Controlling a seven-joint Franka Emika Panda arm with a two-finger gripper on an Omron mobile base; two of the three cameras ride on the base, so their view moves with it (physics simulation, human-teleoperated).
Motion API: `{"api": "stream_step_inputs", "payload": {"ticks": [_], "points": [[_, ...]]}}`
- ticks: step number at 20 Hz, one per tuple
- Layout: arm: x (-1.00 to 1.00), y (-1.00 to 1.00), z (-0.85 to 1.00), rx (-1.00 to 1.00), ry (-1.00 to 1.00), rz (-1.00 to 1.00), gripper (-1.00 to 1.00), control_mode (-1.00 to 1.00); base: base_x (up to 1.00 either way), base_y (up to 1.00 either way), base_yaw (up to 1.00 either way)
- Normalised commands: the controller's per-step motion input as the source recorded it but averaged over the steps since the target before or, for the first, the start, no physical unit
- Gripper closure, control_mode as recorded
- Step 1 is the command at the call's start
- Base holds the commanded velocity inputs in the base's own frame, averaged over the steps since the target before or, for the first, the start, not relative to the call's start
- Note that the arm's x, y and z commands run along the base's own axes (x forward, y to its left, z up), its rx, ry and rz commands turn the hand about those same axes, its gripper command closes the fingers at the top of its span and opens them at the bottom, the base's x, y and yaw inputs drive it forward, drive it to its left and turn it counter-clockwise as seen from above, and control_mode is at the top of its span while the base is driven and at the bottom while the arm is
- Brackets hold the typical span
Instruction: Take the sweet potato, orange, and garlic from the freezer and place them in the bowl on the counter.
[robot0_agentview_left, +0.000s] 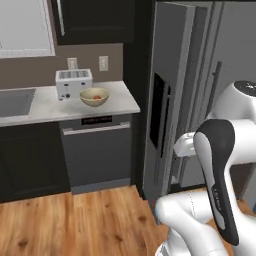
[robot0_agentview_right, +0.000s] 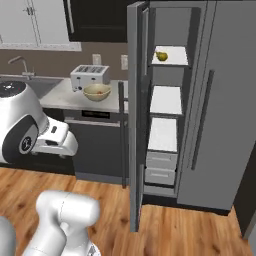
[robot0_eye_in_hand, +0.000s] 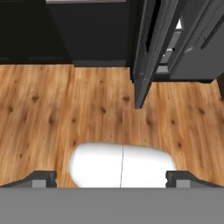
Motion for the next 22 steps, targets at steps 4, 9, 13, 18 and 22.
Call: {"api": "stream_step_inputs", "payload": {"ticks": [4, 9, 13, 18, 22], "points": [[0.0, 0.0, 0.0, 0.0, 0.0, 0.0, -1.0, 1.0, 0.0, -1.0, 0.0], [0.0, 0.0, 0.0, 0.0, 0.0, 0.0, -1.0, 1.0, 0.0, -0.97, 0.0], [0.0, 0.0, 0.0, 0.0, 0.0, 0.0, -1.0, 1.0, 0.0, -0.84, 0.0], [0.0, 0.0, 0.0, 0.0, 0.0, 0.0, -1.0, 1.0, 0.29, -0.32, 0.0], [0.0, 0.0, 0.0, 0.0, 0.0, 0.0, -1.0, 1.0, 0.4, -0.2, 0.01]]}}
